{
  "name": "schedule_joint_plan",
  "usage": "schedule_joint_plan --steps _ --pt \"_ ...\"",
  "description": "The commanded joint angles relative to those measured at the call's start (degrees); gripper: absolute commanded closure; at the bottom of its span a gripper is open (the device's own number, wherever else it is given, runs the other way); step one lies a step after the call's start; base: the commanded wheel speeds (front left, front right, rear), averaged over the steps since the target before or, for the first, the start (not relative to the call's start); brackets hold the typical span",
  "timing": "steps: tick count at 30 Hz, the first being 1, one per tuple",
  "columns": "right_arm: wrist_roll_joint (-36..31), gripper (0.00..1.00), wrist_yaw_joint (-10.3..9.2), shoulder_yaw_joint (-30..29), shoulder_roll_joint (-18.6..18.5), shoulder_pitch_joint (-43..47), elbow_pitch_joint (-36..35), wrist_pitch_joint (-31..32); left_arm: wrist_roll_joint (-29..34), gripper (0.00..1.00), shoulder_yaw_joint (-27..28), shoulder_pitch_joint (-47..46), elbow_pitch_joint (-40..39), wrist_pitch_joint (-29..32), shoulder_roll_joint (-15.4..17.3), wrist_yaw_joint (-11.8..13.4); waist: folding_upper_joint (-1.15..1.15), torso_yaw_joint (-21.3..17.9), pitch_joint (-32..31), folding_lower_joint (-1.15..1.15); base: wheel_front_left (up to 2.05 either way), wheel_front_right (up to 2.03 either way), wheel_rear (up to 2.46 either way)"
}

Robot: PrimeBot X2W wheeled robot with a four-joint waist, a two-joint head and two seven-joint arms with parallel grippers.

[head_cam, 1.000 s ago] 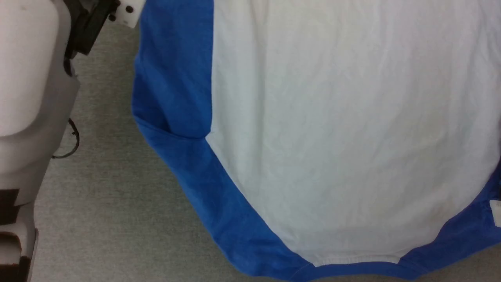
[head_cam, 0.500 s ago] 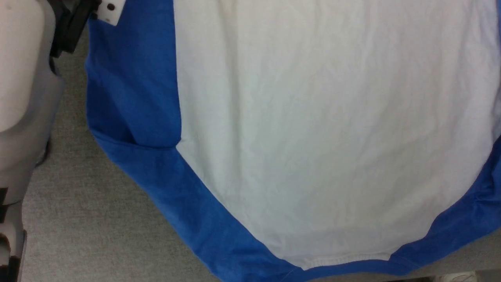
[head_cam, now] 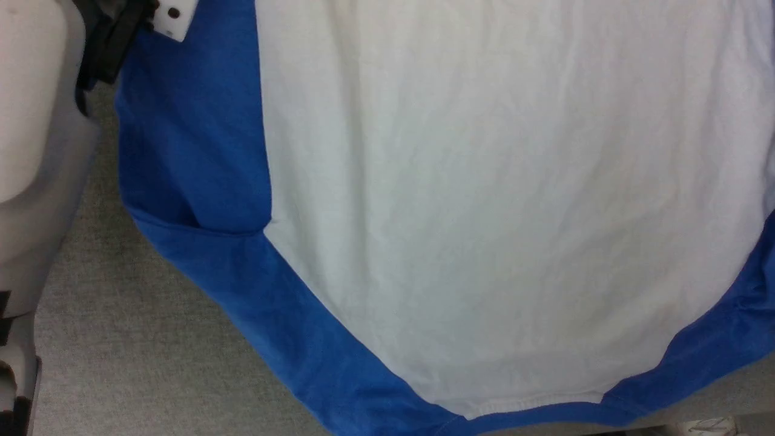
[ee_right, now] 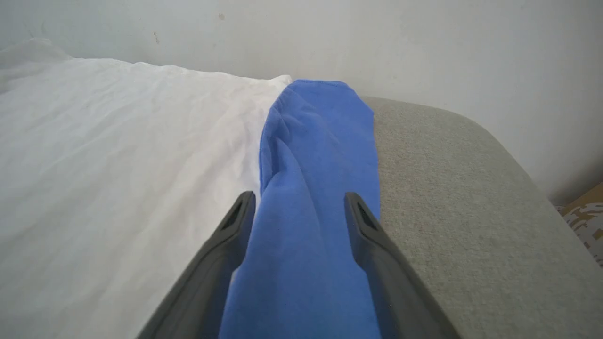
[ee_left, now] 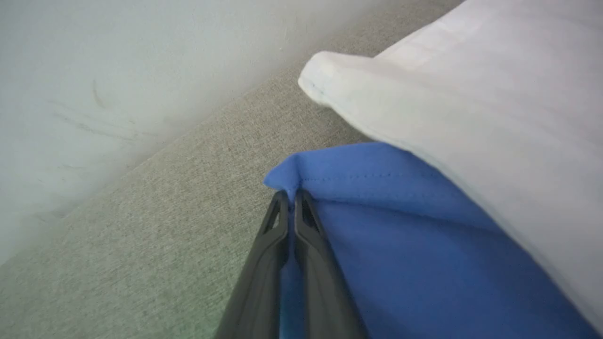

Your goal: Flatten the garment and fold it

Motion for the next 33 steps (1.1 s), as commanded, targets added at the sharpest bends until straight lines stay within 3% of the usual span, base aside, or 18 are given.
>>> schedule_joint_plan --steps 1,7,14,21,33 --pt "0.4 0.00 -0.05 -0.3 -0.2 -0.7 0.2 -0.3 -0.4 1.00 -0.1 1.9 0.9 -0.2 0.4 0.3 0.00 0.1 -0.1 0.00 0.00 0.00 0.00" --pt "-0.2 0.00 -0.05 -0.1 0.1 -0.7 0.4 -0.2 -1.2 1.00 1.5 2.6 0.9 -5.0 -0.1 2.1 0.00 0.9 -2.9 0.00 0.00 0.00 0.00" --pt "-1.0 0.00 -0.05 0.6 1.6 0.2 0.6 0.7 -4.5 1.00 4.3 5.5 -1.0 -9.5 0.3 2.8 0.00 2.9 -10.2 0.00 0.00 0.00 0.00" --pt "-2.8 0.00 -0.05 1.0 4.5 2.0 0.1 2.8 -7.7 1.00 9.0 13.0 -4.5 -9.8 6.0 4.6 0.00 4.7 -19.4 0.00 0.00 0.00 0.00" --pt "-6.8 0.00 -0.05 1.0 11.0 7.0 -2.4 6.5 -13.0 1.00 17.9 31.8 -12.1 -7.3 13.8 11.7 0.00 7.9 -31.3 0.00 0.00 0.00 0.00"
